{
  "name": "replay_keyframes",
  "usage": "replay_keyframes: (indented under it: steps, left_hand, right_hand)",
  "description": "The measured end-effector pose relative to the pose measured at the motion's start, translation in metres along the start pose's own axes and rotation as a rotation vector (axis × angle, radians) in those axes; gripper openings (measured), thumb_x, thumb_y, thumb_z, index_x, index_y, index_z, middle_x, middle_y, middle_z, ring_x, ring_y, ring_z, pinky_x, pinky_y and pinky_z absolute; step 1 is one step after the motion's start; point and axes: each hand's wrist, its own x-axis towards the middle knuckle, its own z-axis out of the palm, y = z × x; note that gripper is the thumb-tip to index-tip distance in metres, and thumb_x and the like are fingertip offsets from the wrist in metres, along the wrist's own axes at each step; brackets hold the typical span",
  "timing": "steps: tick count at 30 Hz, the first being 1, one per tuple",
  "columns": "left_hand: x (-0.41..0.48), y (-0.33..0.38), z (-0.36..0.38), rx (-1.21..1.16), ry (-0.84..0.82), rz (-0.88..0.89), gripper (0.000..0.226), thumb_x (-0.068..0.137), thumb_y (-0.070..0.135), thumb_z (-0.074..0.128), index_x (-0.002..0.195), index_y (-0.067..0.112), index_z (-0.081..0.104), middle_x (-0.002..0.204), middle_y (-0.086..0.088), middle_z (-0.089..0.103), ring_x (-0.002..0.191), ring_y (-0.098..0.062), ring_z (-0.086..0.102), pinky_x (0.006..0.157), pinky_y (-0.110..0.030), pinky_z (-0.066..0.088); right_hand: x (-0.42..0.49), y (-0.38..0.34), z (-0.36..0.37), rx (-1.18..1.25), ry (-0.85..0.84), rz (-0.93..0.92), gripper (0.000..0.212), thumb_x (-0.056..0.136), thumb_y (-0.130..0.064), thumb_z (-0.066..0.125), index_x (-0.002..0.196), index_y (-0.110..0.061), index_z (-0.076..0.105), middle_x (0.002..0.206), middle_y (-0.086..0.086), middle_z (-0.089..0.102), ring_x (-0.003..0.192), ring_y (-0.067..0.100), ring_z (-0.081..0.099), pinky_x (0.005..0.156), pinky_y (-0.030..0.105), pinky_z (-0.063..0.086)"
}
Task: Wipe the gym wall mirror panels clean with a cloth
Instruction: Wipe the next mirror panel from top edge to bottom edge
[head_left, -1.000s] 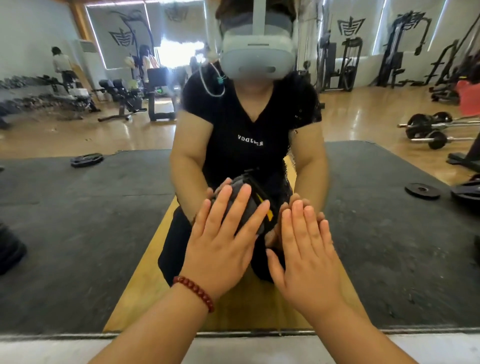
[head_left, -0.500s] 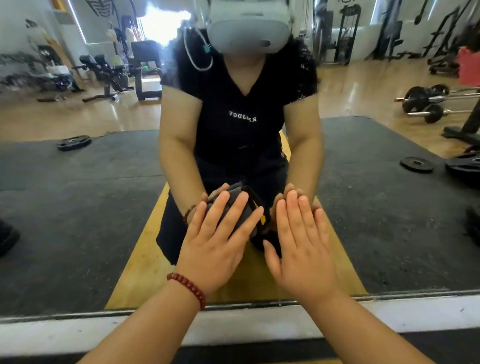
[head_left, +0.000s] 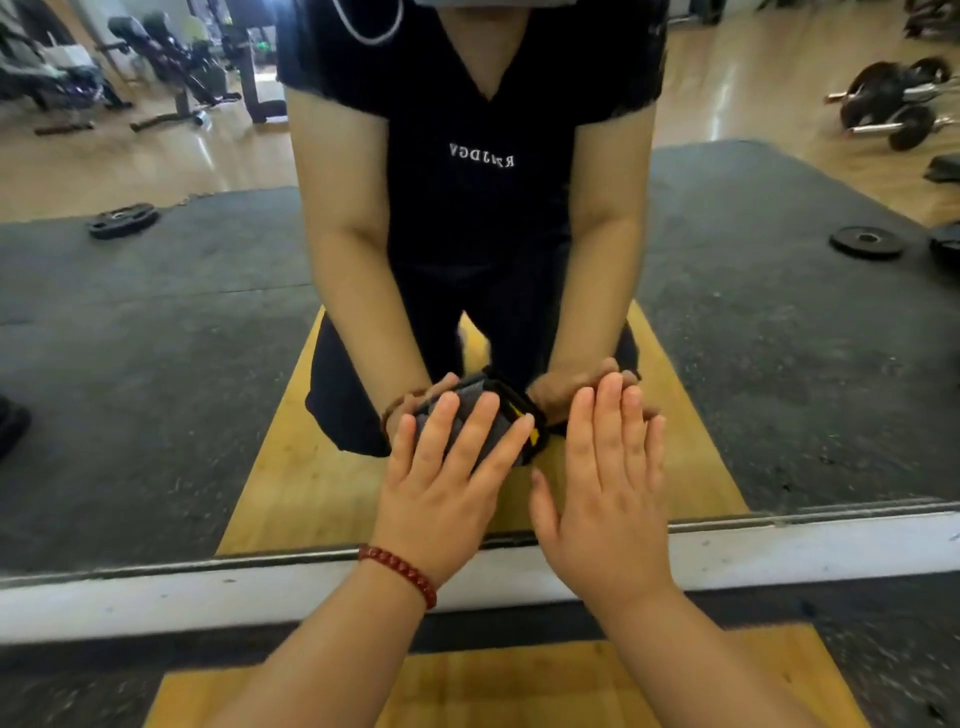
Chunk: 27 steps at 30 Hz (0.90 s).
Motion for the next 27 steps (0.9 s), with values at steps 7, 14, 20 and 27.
replay_keyframes:
  steps: [7, 14, 20, 27]
  left_hand:
    - [0.043, 0.012, -0.006, -0.126, 0.171, -0.207, 0.057, 0.103, 0.036, 0.045, 0.154, 0.028, 0.021, 0.16, -0.01, 0.011, 0.15, -0.024, -0.018, 0.121, -0.047, -0.008]
    - [-0.031, 0.023, 0.033, -0.055, 0.052, -0.057, 0.091, 0.089, 0.031, 0.064, 0.158, 0.027, 0.004, 0.165, -0.005, -0.012, 0.151, -0.029, -0.012, 0.122, -0.05, -0.005]
    - [0.006, 0.041, 0.02, -0.213, 0.166, -0.351, 0.067, 0.103, 0.038, 0.045, 0.158, 0.032, 0.005, 0.163, 0.0, -0.02, 0.15, -0.027, -0.017, 0.119, -0.053, -0.009]
    - [-0.056, 0.064, 0.057, -0.24, 0.057, -0.266, 0.064, 0.105, 0.041, 0.034, 0.158, 0.029, 0.001, 0.165, -0.003, -0.015, 0.15, -0.03, -0.015, 0.121, -0.052, -0.007]
  right_hand:
    - [-0.031, -0.003, 0.015, 0.07, -0.099, 0.064, 0.092, 0.087, -0.027, 0.053, 0.157, -0.007, -0.004, 0.164, 0.007, -0.017, 0.153, 0.029, -0.006, 0.124, 0.049, 0.001]
    - [-0.035, -0.002, 0.018, 0.114, -0.114, 0.083, 0.096, 0.087, -0.023, 0.058, 0.157, -0.01, -0.007, 0.164, 0.005, -0.017, 0.153, 0.028, -0.006, 0.124, 0.049, 0.003]
    - [-0.038, 0.001, 0.017, 0.162, -0.14, 0.07, 0.089, 0.089, -0.025, 0.049, 0.157, -0.011, -0.006, 0.164, 0.003, -0.018, 0.153, 0.027, -0.008, 0.124, 0.048, 0.001]
    - [-0.04, -0.003, 0.023, 0.187, -0.121, 0.1, 0.089, 0.093, -0.028, 0.051, 0.157, -0.012, -0.009, 0.163, 0.001, -0.021, 0.152, 0.027, -0.011, 0.124, 0.046, -0.001]
